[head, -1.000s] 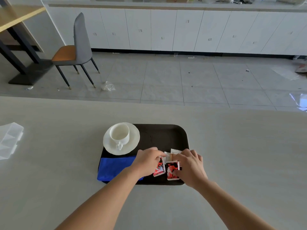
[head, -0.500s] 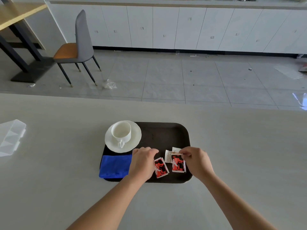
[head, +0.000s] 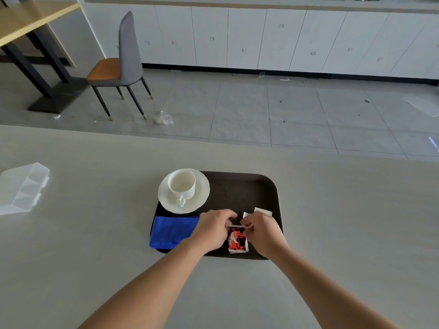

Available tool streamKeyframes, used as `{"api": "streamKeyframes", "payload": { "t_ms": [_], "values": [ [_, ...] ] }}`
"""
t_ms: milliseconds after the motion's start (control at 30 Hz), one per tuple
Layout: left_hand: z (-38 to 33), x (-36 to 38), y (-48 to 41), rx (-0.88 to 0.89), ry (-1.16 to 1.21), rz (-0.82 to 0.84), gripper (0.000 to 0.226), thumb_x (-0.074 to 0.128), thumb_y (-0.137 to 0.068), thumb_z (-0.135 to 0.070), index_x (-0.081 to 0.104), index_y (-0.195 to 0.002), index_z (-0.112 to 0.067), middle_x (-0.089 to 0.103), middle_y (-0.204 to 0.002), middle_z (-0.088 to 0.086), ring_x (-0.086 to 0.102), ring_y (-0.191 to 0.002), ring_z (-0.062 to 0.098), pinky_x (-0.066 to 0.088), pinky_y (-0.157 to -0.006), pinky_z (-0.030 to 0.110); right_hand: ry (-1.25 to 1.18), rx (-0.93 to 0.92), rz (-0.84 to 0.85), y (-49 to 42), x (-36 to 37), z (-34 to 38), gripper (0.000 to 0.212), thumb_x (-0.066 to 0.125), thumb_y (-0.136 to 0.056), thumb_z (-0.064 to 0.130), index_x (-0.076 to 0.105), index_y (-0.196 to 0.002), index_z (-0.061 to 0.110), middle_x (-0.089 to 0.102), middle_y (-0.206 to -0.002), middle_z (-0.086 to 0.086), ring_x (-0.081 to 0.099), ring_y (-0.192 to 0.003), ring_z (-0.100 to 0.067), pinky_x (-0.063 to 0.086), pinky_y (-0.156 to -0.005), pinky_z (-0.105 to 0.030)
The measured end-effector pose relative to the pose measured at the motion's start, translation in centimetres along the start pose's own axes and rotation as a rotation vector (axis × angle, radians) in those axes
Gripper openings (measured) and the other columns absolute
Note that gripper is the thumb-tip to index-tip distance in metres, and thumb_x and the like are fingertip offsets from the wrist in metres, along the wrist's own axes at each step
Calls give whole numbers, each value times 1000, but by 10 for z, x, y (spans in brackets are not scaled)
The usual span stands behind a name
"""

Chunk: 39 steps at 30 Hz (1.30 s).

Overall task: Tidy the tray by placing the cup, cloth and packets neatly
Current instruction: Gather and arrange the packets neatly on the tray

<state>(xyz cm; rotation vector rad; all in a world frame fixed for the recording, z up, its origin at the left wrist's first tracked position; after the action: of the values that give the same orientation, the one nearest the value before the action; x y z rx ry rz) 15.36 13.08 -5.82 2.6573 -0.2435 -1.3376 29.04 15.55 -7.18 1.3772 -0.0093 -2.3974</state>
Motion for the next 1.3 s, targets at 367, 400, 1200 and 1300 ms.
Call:
{"api": "streamKeyframes", "payload": {
  "t_ms": [367,400,1200,1300],
  "values": [
    [-14,18,8,103,-330,39,48,65,-73,-59,63,-114,-34,55,-104,-6,52,-98,15,30,-99,43,-67,-79,-215,14,-16,-8,30,68,-79,4,73,-101,25,71,-102,10,62,-97,-15,49,-70,-25],
    [-13,19,9,106,-376,32,47,65,-76,-57,63,-116,-32,54,-107,-5,51,-100,16,28,-102,45,-31,-41,-257,12,-26,-16,31,67,-81,7,71,-105,26,69,-108,12,59,-101,-15,51,-68,-28],
    [-35,22,-50,-11,-310,-42,18,70,-83,-18,61,-97,-24,57,-101,-2,53,-98,19,39,-87,44,291,-58,-52,4,-27,-44,53,76,-76,26,58,-125,38,54,-127,20,38,-114,-17,48,-85,-30],
    [-25,18,-49,-43,-295,-61,25,67,-85,-9,61,-102,-25,65,-94,-5,59,-94,18,37,-86,40,282,-52,-62,4,-29,-43,56,77,-77,28,56,-128,38,55,-129,22,38,-117,-16,48,-86,-29]
  ]
}}
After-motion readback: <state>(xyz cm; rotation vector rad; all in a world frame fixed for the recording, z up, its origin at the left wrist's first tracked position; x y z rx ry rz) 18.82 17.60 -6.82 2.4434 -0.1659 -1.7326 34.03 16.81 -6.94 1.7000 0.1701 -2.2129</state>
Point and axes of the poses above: each hand's wrist, its own y-axis away from the middle knuckle, its own x-axis out of the palm, z = x × y, the point moved 8 cm from there along -y, towards the middle knuckle
